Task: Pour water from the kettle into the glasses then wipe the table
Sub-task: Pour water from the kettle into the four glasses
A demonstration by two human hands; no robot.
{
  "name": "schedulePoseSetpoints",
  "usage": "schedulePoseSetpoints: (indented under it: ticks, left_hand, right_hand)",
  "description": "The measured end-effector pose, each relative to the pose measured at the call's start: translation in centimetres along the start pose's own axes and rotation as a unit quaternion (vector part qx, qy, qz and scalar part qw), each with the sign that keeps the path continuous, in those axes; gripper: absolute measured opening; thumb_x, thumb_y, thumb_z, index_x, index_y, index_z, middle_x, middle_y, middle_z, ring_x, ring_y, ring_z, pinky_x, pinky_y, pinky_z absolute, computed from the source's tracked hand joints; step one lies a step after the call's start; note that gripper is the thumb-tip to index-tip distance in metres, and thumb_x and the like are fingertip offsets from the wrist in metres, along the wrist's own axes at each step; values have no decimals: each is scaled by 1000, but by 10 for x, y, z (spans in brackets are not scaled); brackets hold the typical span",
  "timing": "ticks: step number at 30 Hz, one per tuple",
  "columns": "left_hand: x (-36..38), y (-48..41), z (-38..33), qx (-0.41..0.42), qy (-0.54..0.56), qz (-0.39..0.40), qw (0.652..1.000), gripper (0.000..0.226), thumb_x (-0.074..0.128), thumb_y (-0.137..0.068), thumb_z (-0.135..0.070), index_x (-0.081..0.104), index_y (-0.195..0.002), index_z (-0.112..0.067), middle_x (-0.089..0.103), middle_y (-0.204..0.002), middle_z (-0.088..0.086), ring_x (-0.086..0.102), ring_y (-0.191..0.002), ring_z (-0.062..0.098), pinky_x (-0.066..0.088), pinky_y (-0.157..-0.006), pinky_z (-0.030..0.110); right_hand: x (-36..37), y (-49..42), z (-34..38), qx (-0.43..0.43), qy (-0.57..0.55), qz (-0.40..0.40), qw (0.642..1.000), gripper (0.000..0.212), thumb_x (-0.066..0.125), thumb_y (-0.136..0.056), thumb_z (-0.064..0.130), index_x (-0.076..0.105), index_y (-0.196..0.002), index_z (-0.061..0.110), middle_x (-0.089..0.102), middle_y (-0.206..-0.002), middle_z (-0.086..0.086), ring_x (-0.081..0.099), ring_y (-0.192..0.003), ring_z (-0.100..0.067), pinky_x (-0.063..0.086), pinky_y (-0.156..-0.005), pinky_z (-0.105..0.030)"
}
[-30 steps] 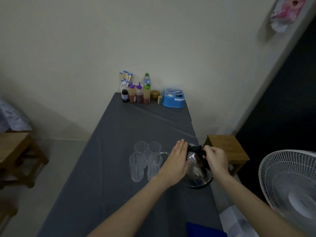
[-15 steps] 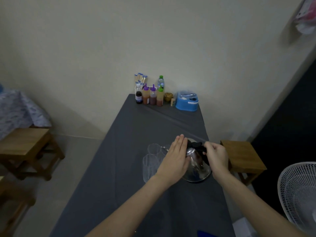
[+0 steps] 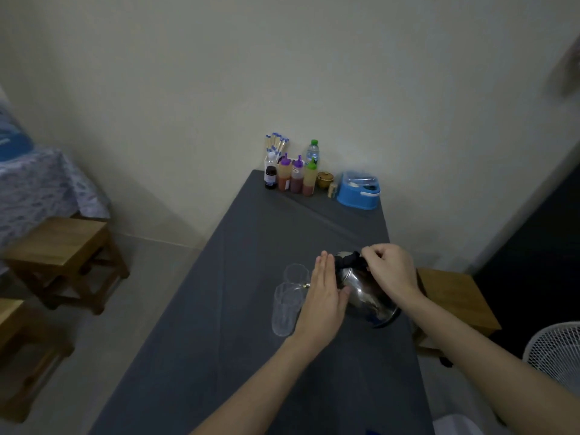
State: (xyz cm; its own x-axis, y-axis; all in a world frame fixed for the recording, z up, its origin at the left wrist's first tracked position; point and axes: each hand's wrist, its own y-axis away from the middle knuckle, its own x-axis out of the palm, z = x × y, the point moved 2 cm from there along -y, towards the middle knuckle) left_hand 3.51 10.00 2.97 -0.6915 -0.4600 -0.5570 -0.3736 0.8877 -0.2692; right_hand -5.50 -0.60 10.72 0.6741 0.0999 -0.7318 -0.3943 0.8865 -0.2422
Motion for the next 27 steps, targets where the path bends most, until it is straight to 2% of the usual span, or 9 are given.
schedulePoseSetpoints:
  ticks: [5,9,18,23,27]
  left_hand:
    - [1,0,2,-14,21,-20,999,67,39,-101,-23,-2,-153,-11,-5,-163,1,-7,-149,10,3,-122,28]
    - [3,3,4,-28,41,-32,998,68,40,-101,-24,-2,-153,-14,-5,-162,-3,-7,-148,7,4,-121,26]
    - [5,5,3,-30,57,-44,997,69,40,-101,-25,-2,-153,-15,-6,-161,-7,-8,-147,4,3,-120,24]
    - [5,7,5,-31,63,-45,997,68,40,-101,-25,-2,-153,-14,-5,-162,-5,-6,-149,7,6,-122,29]
    - [4,9,4,-31,71,-49,996,67,39,-101,-27,-2,-153,-14,-5,-162,-4,-5,-149,9,5,-122,27]
  right_hand:
    - [-2,-4,8,-38,29,25,999,39,55,-85,29,57,-47,19,59,-49,0,59,-53,-17,49,-57,-38]
    - [-2,-9,14,-72,71,62,993,35,54,-85,31,67,-58,14,64,-54,-3,61,-55,-16,53,-59,-40]
    - [-4,-11,17,-92,99,71,988,37,54,-85,30,63,-53,14,61,-51,-4,57,-52,-15,44,-54,-32]
    - [-1,-11,19,-87,99,78,988,37,54,-86,32,65,-56,14,62,-52,-4,59,-54,-15,48,-56,-34]
    - [-1,-11,22,-97,111,71,986,38,54,-85,31,65,-55,10,61,-52,-6,58,-53,-17,46,-55,-34]
